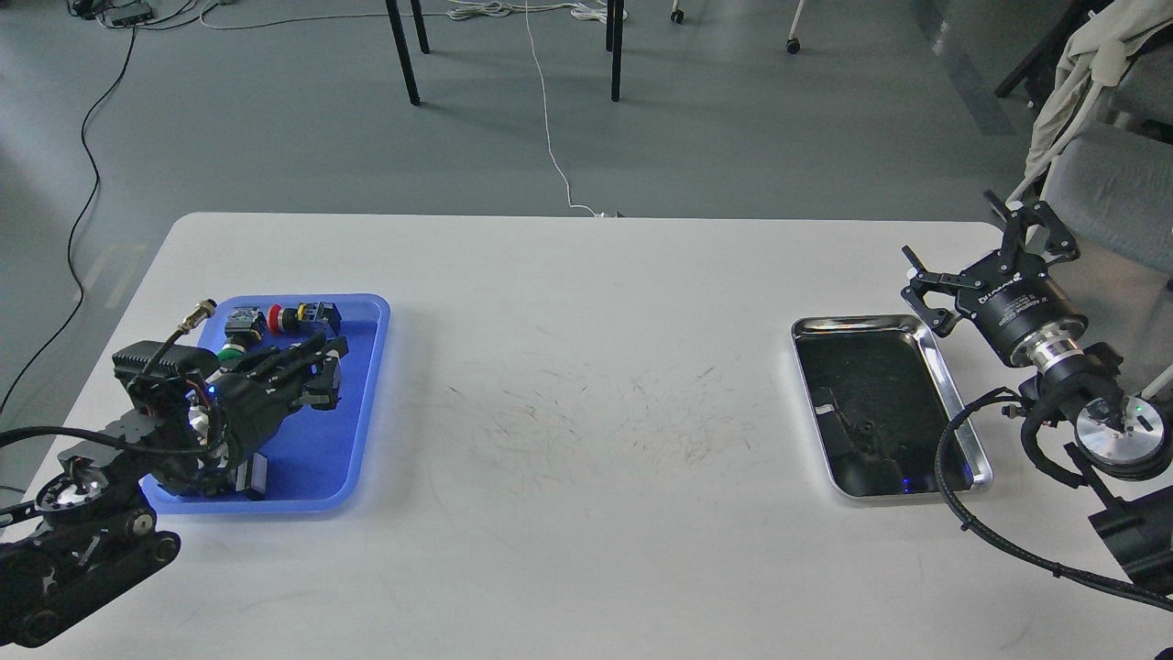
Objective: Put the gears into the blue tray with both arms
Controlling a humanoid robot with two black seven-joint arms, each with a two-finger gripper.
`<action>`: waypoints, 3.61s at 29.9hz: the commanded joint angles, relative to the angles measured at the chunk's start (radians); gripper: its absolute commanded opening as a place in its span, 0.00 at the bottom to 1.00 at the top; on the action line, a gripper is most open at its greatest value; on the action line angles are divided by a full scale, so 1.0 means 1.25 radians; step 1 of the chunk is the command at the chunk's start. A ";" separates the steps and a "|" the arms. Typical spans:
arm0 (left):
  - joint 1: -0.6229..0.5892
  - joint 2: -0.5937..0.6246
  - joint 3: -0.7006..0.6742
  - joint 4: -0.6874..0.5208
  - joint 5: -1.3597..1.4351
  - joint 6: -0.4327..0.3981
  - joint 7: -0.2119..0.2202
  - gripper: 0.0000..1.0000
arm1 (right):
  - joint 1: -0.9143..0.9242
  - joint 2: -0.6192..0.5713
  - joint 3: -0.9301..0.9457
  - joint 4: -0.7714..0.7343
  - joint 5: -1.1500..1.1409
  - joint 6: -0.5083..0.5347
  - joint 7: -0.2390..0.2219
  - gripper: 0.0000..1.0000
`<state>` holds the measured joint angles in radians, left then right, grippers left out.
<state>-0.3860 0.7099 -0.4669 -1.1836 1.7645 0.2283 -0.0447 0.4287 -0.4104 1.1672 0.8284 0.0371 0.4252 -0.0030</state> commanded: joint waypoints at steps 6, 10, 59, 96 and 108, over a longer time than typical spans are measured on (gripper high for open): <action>0.004 -0.077 -0.002 0.127 0.000 0.004 -0.007 0.09 | 0.004 -0.001 0.000 0.001 0.000 0.001 0.000 0.97; 0.004 -0.076 -0.002 0.131 0.001 0.003 -0.006 0.12 | 0.009 -0.001 0.000 0.001 0.000 0.001 0.000 0.97; -0.181 -0.227 -0.323 -0.056 -0.932 -0.189 0.144 0.98 | 0.568 -0.433 -0.961 0.510 -0.476 -0.079 -0.103 0.97; -0.134 -0.261 -0.348 -0.041 -0.864 -0.188 0.150 0.98 | 0.689 -0.182 -1.361 0.290 -0.678 -0.080 -0.097 0.77; -0.134 -0.260 -0.348 -0.041 -0.852 -0.186 0.149 0.98 | 0.683 -0.160 -1.361 0.286 -0.679 -0.080 -0.097 0.66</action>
<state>-0.5535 0.3849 -0.9024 -1.2348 0.6994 -0.0045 0.1416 1.2812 -0.6124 -0.5340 1.1860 -0.8106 0.3252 -0.1242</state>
